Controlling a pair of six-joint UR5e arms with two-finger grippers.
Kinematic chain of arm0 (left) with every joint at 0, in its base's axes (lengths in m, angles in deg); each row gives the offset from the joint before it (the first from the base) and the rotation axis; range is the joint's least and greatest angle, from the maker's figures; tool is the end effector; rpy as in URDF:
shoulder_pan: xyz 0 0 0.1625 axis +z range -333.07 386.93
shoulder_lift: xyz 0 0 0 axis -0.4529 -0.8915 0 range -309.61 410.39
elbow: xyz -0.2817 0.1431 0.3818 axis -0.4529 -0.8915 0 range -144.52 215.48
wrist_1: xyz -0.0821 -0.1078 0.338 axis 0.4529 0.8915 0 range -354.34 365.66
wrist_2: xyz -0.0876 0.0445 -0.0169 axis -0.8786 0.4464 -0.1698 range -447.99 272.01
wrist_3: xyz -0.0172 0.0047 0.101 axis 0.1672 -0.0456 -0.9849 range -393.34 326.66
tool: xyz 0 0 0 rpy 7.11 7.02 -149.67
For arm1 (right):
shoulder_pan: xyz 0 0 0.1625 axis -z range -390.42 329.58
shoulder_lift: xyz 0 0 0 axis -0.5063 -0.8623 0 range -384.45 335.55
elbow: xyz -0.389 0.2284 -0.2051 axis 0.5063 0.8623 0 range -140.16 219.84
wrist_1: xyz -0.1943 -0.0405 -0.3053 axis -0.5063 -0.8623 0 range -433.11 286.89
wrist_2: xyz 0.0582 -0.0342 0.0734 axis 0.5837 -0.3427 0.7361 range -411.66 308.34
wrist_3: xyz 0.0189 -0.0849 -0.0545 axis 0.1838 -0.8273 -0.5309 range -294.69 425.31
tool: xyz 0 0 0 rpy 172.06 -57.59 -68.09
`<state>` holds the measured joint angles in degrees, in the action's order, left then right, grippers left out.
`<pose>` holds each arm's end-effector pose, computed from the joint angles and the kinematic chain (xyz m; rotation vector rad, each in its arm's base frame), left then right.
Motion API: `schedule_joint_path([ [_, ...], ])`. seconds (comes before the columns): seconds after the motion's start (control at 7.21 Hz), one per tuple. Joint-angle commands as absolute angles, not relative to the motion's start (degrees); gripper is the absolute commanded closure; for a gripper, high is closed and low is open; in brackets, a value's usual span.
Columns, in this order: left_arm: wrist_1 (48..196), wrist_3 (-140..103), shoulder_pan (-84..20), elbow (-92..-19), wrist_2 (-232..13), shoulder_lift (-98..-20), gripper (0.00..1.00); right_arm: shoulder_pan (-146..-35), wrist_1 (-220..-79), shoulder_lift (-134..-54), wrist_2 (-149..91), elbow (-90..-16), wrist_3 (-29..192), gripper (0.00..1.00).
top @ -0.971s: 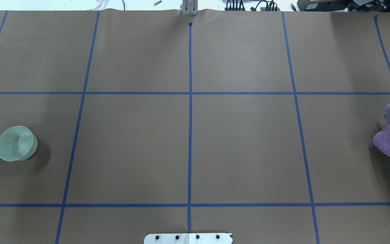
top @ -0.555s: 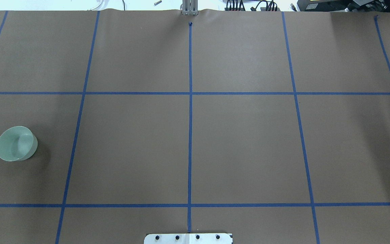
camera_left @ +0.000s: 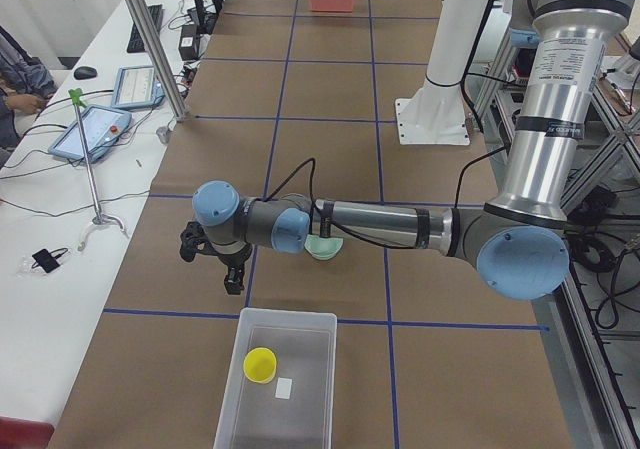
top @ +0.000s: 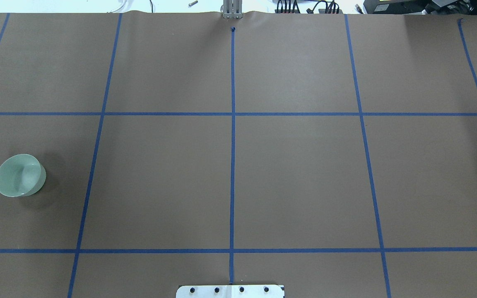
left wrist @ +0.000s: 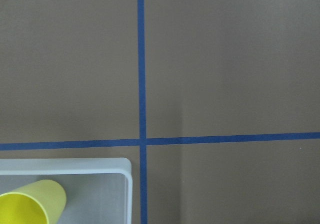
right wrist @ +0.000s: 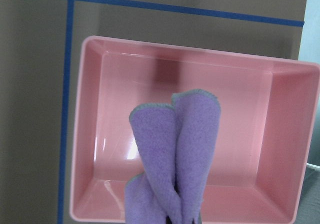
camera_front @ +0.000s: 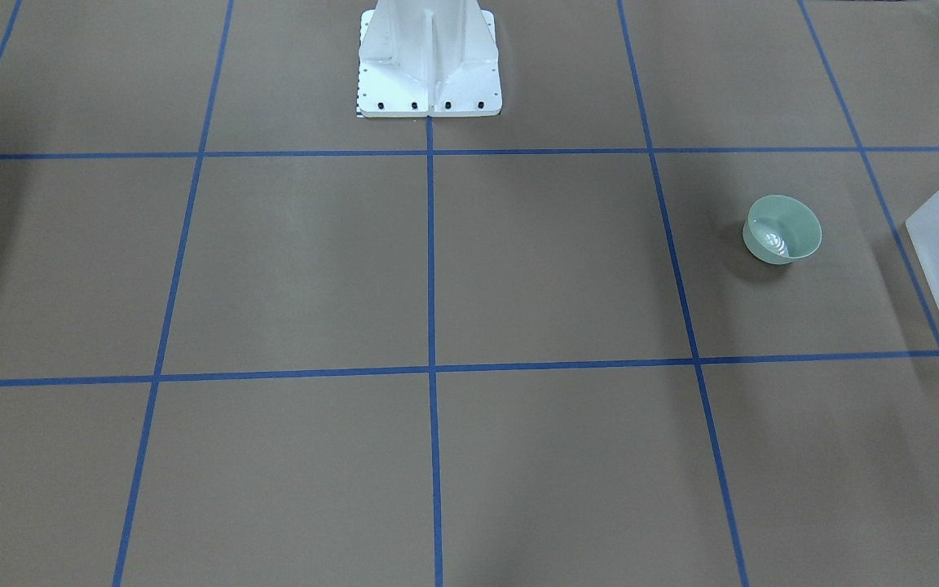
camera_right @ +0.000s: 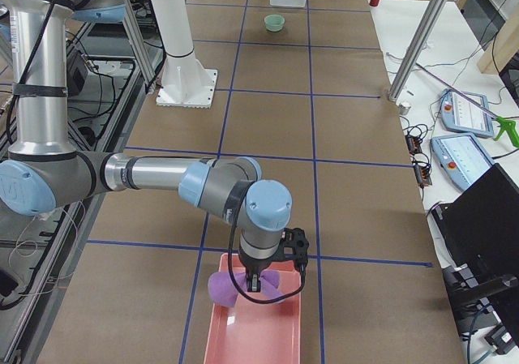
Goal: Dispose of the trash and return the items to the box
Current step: 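Lift the purple cloth with the right gripper into the pink bin, then reach the left gripper to the green bowl rim and grasp it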
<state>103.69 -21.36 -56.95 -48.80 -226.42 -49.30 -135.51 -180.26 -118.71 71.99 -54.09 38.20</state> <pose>0.0006 -0.5362 0.6733 0.0621 0.8623 -0.0073 0.1705 -0.3388 0.7701 -0.0666 -0.6503 -0.1127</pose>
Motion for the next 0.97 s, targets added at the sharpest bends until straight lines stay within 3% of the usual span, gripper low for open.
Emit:
schedule_joint_path([
  [0.0,105.4,-19.4,-53.5,-49.5,-226.4,-49.2,0.02,-135.7,-168.6,-119.5,72.2,-44.2,38.2,0.83],
  [0.14,105.6,-16.8,-50.9,-50.4,-226.4,-48.9,0.02,-135.7,-168.6,-119.4,72.4,-44.3,38.6,0.01],
  [0.42,106.9,-8.9,-41.4,-60.7,-225.3,-42.3,0.02,-135.6,-168.6,-117.5,73.7,-45.1,41.1,0.00],
  [0.55,115.0,-4.6,-38.1,-62.1,-222.8,-37.5,0.02,-134.1,-168.6,-116.0,77.0,-45.8,46.8,0.00],
  [0.83,130.1,4.1,-32.5,-57.1,-219.2,-34.9,0.03,-128.4,-168.5,-115.2,78.1,-49.3,54.7,0.00],
])
